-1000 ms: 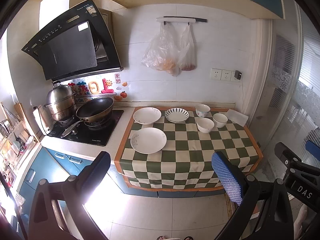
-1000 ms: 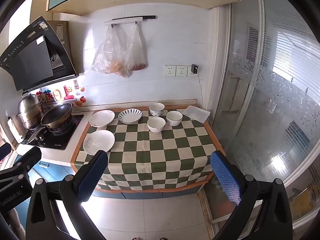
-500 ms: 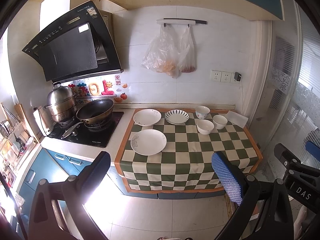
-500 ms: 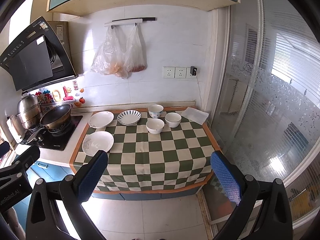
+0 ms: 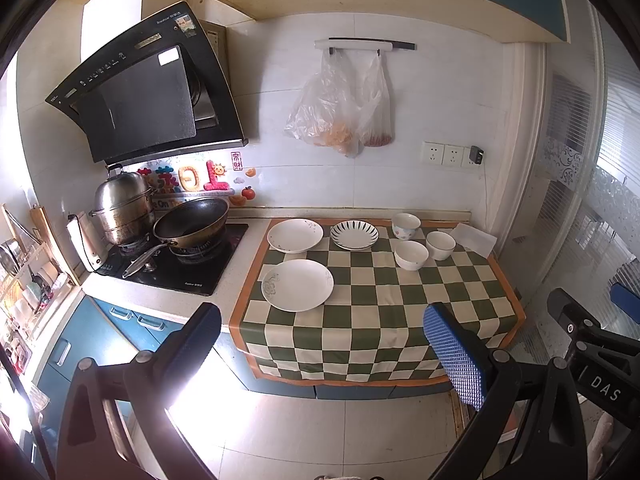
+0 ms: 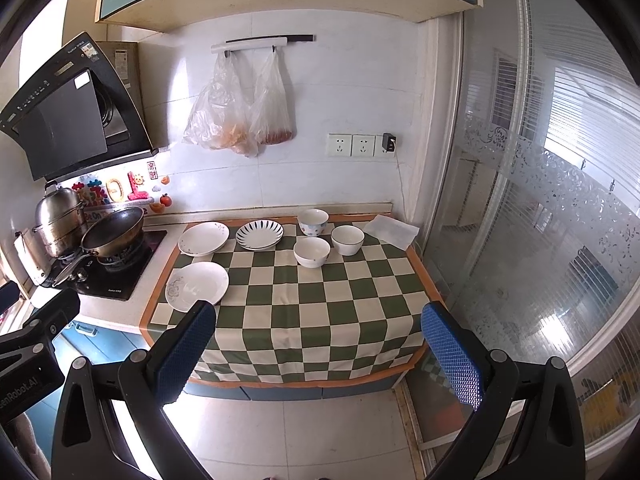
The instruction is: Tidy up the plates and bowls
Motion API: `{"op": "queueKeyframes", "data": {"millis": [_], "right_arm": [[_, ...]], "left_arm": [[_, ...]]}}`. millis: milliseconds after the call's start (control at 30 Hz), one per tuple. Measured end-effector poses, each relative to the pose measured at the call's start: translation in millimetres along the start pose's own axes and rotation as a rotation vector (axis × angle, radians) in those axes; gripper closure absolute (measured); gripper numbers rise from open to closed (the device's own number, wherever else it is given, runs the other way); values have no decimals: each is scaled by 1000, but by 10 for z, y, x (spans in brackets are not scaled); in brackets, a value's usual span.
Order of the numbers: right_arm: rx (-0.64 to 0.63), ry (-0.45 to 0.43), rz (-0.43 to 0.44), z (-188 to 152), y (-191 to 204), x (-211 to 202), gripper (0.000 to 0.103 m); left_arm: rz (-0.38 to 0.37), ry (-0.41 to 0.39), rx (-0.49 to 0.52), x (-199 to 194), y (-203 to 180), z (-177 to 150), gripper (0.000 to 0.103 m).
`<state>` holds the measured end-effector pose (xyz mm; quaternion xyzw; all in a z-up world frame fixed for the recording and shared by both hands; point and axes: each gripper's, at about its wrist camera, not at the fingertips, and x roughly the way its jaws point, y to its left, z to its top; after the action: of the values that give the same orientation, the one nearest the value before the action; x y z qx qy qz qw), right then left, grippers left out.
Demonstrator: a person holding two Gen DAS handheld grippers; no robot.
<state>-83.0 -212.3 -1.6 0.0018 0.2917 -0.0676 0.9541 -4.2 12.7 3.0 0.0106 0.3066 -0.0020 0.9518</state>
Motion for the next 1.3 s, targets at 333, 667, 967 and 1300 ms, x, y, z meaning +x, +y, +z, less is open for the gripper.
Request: {"op": "queueKeyframes", "data": {"millis": [333, 667, 967, 1300], "right_arm": [[1, -1, 1, -6, 4, 1, 0], [0, -1, 1, -10, 9, 2, 0], [-1, 4, 4, -2, 21, 22, 0], [-1, 8, 2, -20, 52, 60, 0]], "left_arm": [[-1, -2, -1, -3, 2, -12, 0], [3, -2, -3, 9, 9, -10, 0], [2, 8, -7, 71, 23, -23, 0], [0, 10, -9, 91, 25, -27, 0]]}}
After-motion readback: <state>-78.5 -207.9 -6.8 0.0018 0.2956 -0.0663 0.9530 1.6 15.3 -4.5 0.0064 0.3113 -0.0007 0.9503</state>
